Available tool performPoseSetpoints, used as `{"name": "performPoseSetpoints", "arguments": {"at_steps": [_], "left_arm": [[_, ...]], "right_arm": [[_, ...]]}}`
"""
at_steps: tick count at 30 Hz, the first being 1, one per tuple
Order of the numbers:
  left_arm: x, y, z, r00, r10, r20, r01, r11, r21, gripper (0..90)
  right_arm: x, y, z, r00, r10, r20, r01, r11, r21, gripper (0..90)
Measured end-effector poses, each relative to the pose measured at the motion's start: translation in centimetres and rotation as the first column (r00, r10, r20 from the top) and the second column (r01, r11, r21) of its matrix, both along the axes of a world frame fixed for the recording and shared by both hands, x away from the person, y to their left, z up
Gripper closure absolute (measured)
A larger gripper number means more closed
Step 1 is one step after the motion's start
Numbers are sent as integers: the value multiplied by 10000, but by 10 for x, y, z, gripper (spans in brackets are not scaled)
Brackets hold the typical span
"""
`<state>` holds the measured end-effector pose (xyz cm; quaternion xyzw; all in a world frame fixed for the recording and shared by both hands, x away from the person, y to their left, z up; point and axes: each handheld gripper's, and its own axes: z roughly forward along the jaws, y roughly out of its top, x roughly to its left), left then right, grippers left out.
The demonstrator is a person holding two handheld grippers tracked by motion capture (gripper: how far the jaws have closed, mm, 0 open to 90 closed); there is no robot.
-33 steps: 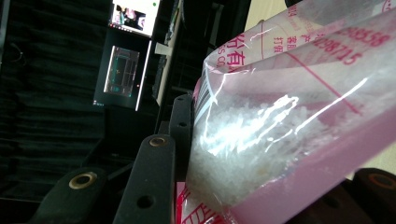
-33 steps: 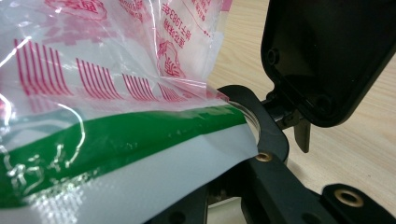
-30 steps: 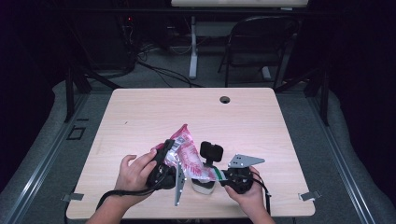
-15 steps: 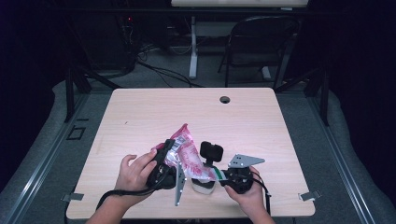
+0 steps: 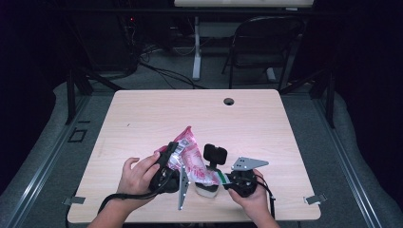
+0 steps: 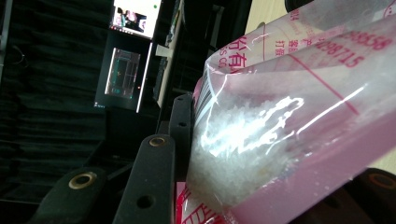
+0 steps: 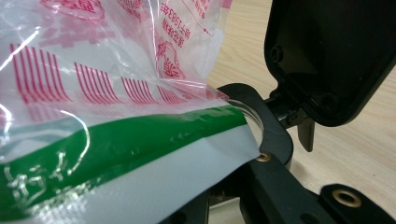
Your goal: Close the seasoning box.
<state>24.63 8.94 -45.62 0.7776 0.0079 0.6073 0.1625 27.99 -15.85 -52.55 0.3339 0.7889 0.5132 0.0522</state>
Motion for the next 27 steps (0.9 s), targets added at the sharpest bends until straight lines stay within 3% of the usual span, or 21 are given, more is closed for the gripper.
{"name": "performPoseSetpoints", "arguments": {"at_steps": [27], "left_arm": [[0,-1,0,10000,-46,9,46,10000,19,722]], "right_arm": [[1,0,0,9999,12,-171,-14,9999,-147,900]]}}
